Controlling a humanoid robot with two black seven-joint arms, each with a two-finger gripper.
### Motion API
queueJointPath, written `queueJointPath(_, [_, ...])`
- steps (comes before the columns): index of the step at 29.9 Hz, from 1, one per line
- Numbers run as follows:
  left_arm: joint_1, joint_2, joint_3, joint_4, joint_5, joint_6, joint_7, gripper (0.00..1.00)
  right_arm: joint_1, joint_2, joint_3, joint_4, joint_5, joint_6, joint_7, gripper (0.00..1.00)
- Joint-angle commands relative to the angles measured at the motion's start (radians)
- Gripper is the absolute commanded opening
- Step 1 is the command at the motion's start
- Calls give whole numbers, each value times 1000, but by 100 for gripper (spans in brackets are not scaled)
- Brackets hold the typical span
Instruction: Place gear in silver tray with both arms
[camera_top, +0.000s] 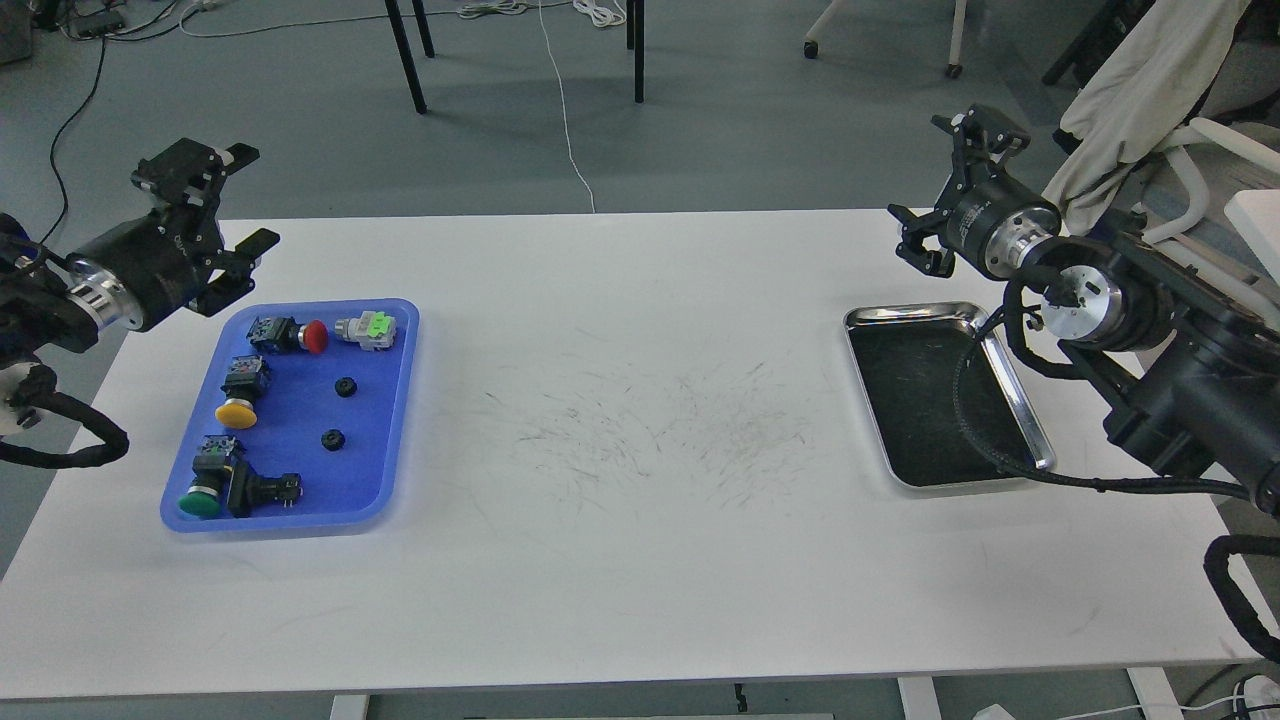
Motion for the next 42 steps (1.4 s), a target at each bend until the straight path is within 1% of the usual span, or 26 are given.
queueJointPath(1, [-15,70,6,-104,106,0,0,99,0,-1,0,1,0,1,-2,99])
queueJointPath(3, [-33,151,9,-178,155,2,2,99,0,-7,0,1,0,3,-2,99])
queueJointPath(4, [-44,181,9,-192,188,9,6,99,0,-12,0,2,0,3,-2,99])
queueJointPath(7, [-59,186,9,-204,267,41,9,99,0,-14,-2,2,0,1,0,99])
queueJointPath(9, [-74,199,9,-215,284,72,6,99,0,-15,-2,2,0,1,-2,99])
queueJointPath(11, [-81,210,11,-220,289,95,12,99,-2,-15,-2,1,-2,1,-2,99])
queueJointPath(15, [-76,215,15,-250,291,92,10,98,0,-15,-3,2,-2,-2,-2,99])
queueJointPath(17, [-82,215,23,-246,303,91,11,98,0,-15,-2,2,-2,-2,-2,99])
queueJointPath(19, [-82,216,24,-264,336,94,3,98,0,-15,-3,2,-2,-2,-2,99])
queueJointPath(24, [-90,204,20,-261,649,97,-4,98,0,-17,-6,2,-3,-2,-2,99])
queueJointPath(27, [-111,192,21,-290,761,97,-4,99,0,-20,-6,2,-3,-2,-2,99])
queueJointPath(29, [-121,192,23,-286,800,89,-6,99,0,-20,-6,2,-3,-2,-2,99])
queueJointPath(33, [-118,169,23,-310,884,97,-49,99,0,-23,-6,2,-5,-2,-2,99])
queueJointPath(36, [-111,127,32,-296,994,103,-53,98,0,-32,-6,2,-5,-2,-2,99])
queueJointPath(38, [-105,106,34,-296,1059,123,-53,97,0,-33,-6,2,-5,-2,-2,99])
queueJointPath(42, [-81,74,37,-283,1168,160,-56,93,0,-40,-6,4,-5,-2,-3,99])
